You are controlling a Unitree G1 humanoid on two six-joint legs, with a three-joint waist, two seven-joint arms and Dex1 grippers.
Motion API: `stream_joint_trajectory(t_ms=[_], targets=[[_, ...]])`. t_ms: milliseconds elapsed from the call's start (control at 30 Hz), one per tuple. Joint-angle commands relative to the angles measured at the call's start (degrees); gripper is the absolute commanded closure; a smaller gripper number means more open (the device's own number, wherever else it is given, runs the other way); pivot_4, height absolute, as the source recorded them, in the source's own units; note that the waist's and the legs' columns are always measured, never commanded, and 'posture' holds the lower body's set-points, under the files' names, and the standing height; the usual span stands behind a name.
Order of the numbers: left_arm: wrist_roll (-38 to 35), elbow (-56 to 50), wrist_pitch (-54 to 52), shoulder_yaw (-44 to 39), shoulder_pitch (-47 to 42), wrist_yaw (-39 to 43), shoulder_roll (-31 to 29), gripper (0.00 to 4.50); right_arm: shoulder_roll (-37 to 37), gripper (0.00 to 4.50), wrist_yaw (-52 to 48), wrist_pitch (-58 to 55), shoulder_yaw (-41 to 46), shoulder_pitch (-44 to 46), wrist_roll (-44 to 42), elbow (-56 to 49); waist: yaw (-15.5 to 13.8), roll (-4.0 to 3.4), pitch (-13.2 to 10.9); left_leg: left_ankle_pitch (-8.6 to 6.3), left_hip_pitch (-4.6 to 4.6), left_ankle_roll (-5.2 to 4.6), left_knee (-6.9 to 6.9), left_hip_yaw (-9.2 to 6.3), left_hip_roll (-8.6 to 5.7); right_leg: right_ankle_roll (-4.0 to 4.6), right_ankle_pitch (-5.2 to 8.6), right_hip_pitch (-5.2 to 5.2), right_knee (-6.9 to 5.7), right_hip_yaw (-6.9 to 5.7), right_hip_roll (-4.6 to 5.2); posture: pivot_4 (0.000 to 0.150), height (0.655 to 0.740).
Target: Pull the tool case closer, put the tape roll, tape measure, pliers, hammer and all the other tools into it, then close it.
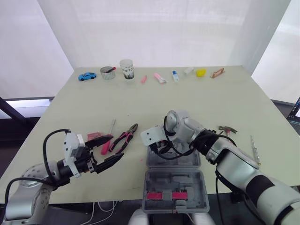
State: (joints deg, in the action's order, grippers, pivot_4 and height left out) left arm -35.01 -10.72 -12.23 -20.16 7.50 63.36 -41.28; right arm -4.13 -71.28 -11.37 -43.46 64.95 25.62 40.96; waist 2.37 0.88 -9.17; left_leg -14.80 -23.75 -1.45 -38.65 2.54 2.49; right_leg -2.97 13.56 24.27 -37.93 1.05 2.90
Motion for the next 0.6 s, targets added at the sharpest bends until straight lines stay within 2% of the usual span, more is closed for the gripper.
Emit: stream_joint_trajectory(t_ms=[33,267,300,367,433,500,600], targets=[[-0.4,-2.3,-0.2,-0.5,0.0,-0.2,-0.5,0.0,-1.0,0.04,0.0,-1.9,3.0,1.1,-0.8,-5.1,0.0,0.0,0.0,0.0,0.0,0.0,0.0,0.0,0.0,0.0,0.0,0.0,0.0,0.0,0.0,0.15,0.74],[-0.6,-1.9,-0.3,-1.0,-0.3,-0.2,-0.6,0.0,-4.4,0.04,2.5,-8.6,12.6,-4.0,-7.0,-16.0,-0.1,0.02,0.0,0.0,-0.04,0.0,0.02,0.0,0.0,0.0,0.0,0.02,0.02,0.01,0.02,0.15,0.74],[-0.6,-1.6,-0.3,-1.1,-0.4,0.0,-0.7,0.0,-4.4,0.28,3.7,-9.4,14.6,-5.0,-8.4,-17.1,-0.1,0.02,0.0,0.0,-0.03,0.0,0.02,0.0,0.0,0.0,0.0,0.03,0.02,0.01,0.02,0.15,0.74],[-0.5,-1.2,-0.3,-1.2,-0.4,0.4,-1.0,0.0,-4.6,0.95,5.4,-10.9,17.4,-6.9,-10.6,-18.9,-0.1,0.02,0.0,0.0,-0.03,0.0,0.03,0.02,0.0,0.0,0.0,0.03,0.01,0.01,0.02,0.15,0.74],[-0.4,-0.6,-0.1,-1.3,-0.5,0.8,-1.2,0.0,-5.3,2.03,6.2,-11.7,18.7,-8.8,-12.0,-20.4,-0.1,0.02,0.0,0.0,-0.03,0.0,0.03,0.03,0.0,0.0,0.0,0.03,0.01,0.02,0.01,0.15,0.74],[-0.4,0.1,0.1,-1.3,-1.0,1.2,-1.3,0.0,-4.8,2.68,8.5,-13.4,21.2,-11.1,-14.2,-21.6,-0.1,0.03,0.0,0.0,-0.03,0.0,0.03,0.03,0.0,0.0,0.0,0.03,0.02,0.02,0.02,0.15,0.74],[-0.4,0.7,0.3,-1.3,-1.4,1.6,-1.4,0.0,-4.1,4.15,11.7,-14.3,23.3,-14.3,-16.5,-23.3,0.0,0.03,0.0,0.0,-0.01,0.0,0.05,0.05,0.0,0.0,0.0,0.03,0.02,0.04,0.01,0.15,0.74]])
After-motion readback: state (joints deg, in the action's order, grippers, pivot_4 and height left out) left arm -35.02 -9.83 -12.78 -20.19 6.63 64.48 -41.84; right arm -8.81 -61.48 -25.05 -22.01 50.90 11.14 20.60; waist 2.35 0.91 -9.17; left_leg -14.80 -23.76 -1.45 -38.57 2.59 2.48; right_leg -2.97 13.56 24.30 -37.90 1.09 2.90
